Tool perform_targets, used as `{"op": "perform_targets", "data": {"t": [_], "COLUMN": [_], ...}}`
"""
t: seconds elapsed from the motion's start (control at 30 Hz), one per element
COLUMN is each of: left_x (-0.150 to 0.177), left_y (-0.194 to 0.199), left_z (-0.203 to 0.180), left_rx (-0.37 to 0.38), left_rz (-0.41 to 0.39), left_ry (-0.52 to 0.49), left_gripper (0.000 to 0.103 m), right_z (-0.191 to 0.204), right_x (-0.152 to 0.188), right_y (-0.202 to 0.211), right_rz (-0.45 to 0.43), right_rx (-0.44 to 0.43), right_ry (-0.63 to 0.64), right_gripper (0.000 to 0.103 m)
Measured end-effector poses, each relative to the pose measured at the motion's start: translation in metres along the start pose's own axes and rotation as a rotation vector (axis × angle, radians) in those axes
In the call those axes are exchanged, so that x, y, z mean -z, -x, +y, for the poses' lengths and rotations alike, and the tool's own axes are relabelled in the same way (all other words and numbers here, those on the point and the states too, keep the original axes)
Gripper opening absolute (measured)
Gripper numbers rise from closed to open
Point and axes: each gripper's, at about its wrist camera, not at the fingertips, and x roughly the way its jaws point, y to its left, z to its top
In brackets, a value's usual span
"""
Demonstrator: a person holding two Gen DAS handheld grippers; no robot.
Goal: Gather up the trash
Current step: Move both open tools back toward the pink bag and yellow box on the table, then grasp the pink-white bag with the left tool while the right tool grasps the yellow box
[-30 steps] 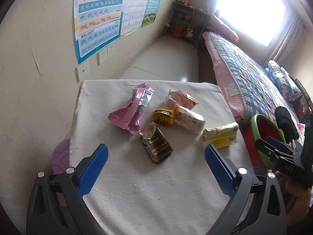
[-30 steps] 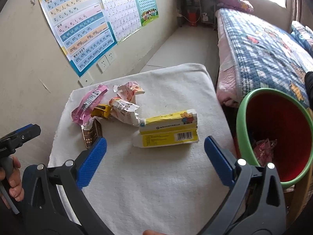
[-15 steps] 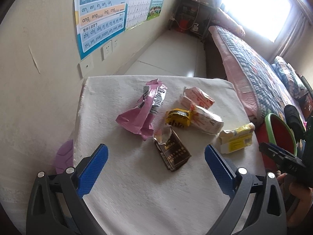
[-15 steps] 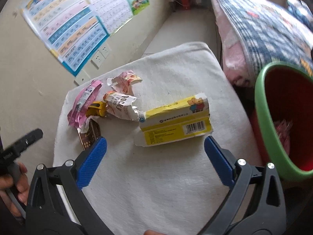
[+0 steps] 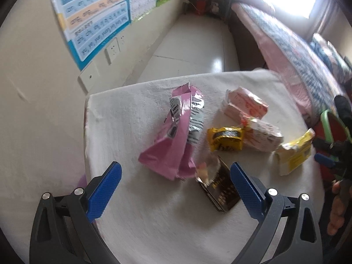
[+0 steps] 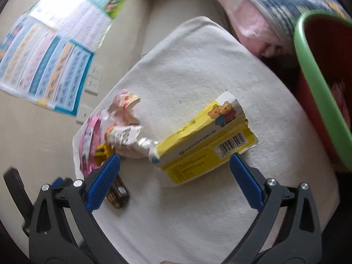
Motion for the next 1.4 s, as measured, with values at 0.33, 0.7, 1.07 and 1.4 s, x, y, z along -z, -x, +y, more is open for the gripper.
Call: {"op": "perform_targets", "data": {"t": [0.33, 0.7, 1.07, 1.4], "left_x": [-0.023, -0.023, -0.018, -0.003], "left_y": [-0.04, -0.063, -0.059, -0.041], "left_z": [0.001, 0.001, 0.006, 0.016], "left_rx": [-0.02, 0.0, 0.051, 0.043], "left_rz": [0.075, 0.126, 0.112, 0.072], "left_ry": [-0.049, -0.026, 0.023, 0.055], "left_gripper": [0.094, 0.065, 0.041, 0.037], "right_z": [-0.011, -0.005, -0.015, -0.006], "right_x": [-0.013, -0.012, -0.01, -0.001], "right_y": [-0.03, -0.034, -0.024, -0.015], "right_rz": [0.013, -0.037, -0.032, -0.03], "right_rx": [0.131, 0.199, 0.148, 0.096], "right_ry": [-0.204, -0.228, -0.139, -0.008], "right_gripper": [0.098, 0.095, 0.041, 0.022]}}
